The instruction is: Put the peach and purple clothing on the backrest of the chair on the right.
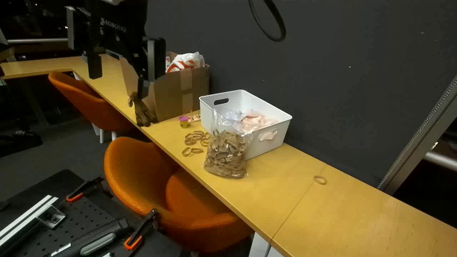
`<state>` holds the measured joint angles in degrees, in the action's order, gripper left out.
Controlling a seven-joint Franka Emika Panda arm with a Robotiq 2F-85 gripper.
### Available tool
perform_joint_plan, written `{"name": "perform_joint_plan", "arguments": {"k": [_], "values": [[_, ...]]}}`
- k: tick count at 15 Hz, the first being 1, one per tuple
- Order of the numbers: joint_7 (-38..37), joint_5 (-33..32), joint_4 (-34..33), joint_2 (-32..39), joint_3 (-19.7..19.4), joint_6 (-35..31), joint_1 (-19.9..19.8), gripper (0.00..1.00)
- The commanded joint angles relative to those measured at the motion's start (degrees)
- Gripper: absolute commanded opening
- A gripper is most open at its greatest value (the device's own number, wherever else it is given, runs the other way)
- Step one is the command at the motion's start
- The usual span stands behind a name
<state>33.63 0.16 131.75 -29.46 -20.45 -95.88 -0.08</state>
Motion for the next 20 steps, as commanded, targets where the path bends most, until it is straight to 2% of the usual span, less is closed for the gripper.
{"name": "perform_joint_plan", "arguments": {"k": [1,7,17,20], "values": [[0.7,0.7,-0.1,0.4,1.4,0.1,-1.8,1.0],[0.7,0.7,-0.2,0.4,1.4,0.1,-1.8,1.0],[8.4,-1.3,-12.2,11.7,4.1,-2.8,-0.7,1.0],[10.3,-2.5,-15.2,15.2,6.5,-7.6,-0.5,1.0]]}}
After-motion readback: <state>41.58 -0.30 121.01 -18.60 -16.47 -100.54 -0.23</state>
